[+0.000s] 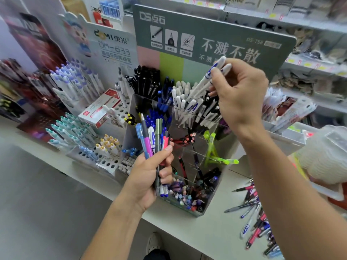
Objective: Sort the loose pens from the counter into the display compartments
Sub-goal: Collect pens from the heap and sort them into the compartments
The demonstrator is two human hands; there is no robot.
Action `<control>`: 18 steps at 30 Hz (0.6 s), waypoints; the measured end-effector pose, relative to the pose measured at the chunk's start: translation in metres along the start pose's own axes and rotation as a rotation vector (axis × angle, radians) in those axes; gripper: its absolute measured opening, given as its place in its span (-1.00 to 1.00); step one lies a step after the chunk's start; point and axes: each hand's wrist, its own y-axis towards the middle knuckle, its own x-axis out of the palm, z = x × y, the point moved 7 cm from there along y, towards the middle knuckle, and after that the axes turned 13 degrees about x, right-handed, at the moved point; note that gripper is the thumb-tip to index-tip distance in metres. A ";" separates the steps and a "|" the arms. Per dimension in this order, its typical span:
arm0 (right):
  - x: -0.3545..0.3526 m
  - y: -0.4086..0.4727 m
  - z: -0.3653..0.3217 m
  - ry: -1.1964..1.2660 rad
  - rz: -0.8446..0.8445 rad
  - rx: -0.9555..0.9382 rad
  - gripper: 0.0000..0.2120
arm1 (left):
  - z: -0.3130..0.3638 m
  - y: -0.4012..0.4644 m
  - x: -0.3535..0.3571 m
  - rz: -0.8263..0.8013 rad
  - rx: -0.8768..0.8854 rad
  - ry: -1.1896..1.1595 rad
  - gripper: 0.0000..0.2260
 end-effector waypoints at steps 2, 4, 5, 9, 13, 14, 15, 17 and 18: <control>0.015 0.011 -0.001 -0.073 -0.069 0.024 -0.78 | 0.010 0.010 -0.003 0.021 0.063 0.065 -0.78; 0.031 0.022 -0.005 -0.202 -0.171 0.045 -0.76 | 0.020 0.022 -0.005 0.050 0.140 0.177 -0.79; 0.040 0.026 -0.008 -0.270 -0.231 0.059 -0.76 | 0.024 0.029 -0.005 0.063 0.182 0.237 -0.79; 0.057 0.036 -0.026 -0.427 -0.430 0.117 -0.81 | 0.036 0.062 0.003 0.125 0.313 0.376 -0.77; 0.045 0.032 -0.025 -0.489 -0.499 0.139 -0.86 | 0.041 0.086 0.018 0.073 0.365 0.438 -0.88; 0.040 0.030 -0.021 -0.450 -0.492 0.163 -0.86 | 0.041 0.090 0.021 0.054 0.370 0.448 -0.89; 0.035 0.029 -0.016 -0.395 -0.485 0.198 -0.88 | 0.041 0.092 0.024 0.039 0.379 0.460 -0.88; 0.027 0.028 -0.006 -0.314 -0.478 0.255 -0.92 | 0.043 0.096 0.027 0.014 0.414 0.492 -0.86; 0.026 0.028 -0.005 -0.300 -0.475 0.259 -0.92 | 0.044 0.098 0.027 0.007 0.437 0.516 -0.85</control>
